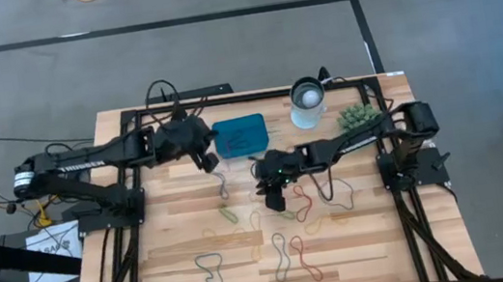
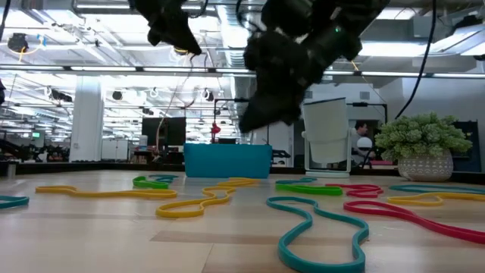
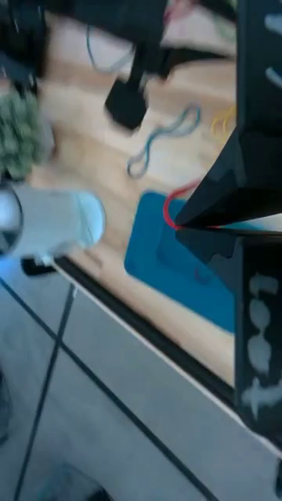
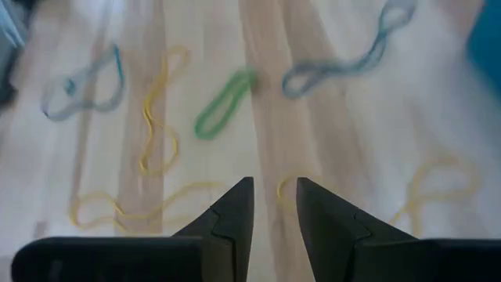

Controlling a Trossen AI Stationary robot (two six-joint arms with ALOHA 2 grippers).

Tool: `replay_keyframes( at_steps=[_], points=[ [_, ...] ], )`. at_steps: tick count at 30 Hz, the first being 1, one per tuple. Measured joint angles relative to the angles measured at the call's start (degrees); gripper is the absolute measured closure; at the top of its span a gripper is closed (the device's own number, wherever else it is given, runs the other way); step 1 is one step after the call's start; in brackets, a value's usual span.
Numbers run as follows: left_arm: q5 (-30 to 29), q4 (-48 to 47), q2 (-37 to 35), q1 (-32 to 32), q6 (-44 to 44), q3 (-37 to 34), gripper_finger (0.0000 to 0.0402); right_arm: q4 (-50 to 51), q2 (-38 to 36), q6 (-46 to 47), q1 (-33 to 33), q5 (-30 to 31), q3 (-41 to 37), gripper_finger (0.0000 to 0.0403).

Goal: Pick and place items into bin
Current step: Put the red rubber band into the blue bin

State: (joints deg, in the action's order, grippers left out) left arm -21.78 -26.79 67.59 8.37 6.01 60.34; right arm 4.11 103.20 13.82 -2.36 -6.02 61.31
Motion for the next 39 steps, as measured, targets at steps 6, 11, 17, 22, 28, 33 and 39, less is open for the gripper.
replay_keyframes(
  at_steps=[6, 11, 17, 22, 28, 33, 39],
  points=[
    [0.5, -0.5, 2.2, 4.8, -0.9, 0.0, 0.0401, -1.0, 5.6, 2.9, -1.4, 0.0, 0.0, 0.0310],
    [1.6, 0.7, 6.6, 7.4, -2.8, 0.0, 0.0401, -2.5, 8.6, 3.7, -1.7, -0.1, 0.2, 0.0310],
    [0.1, 2.2, 13.4, 10.5, -3.0, 0.0, 0.0401, -2.4, 8.5, 5.7, -1.6, -0.1, 0.0, 0.0310],
    [-0.6, 2.9, 19.1, 12.2, -2.6, 0.0, 0.0401, -3.5, 7.1, 5.4, -1.6, -0.1, 0.1, 0.0310],
    [-0.6, 3.7, 24.7, 12.8, -3.3, 0.0, 0.0401, -3.3, 7.1, 5.2, -1.6, -0.1, 0.0, 0.0310],
    [-1.5, 3.9, 27.6, 12.8, -4.1, 0.0, 0.0401, -3.3, 7.1, 5.2, -1.6, -0.1, 0.0, 0.0310],
    [-3.6, 3.9, 28.2, 12.8, -4.1, 0.0, 0.0370, -3.3, 7.1, 5.2, -1.6, -0.1, 0.0, 0.0310]
  ],
)
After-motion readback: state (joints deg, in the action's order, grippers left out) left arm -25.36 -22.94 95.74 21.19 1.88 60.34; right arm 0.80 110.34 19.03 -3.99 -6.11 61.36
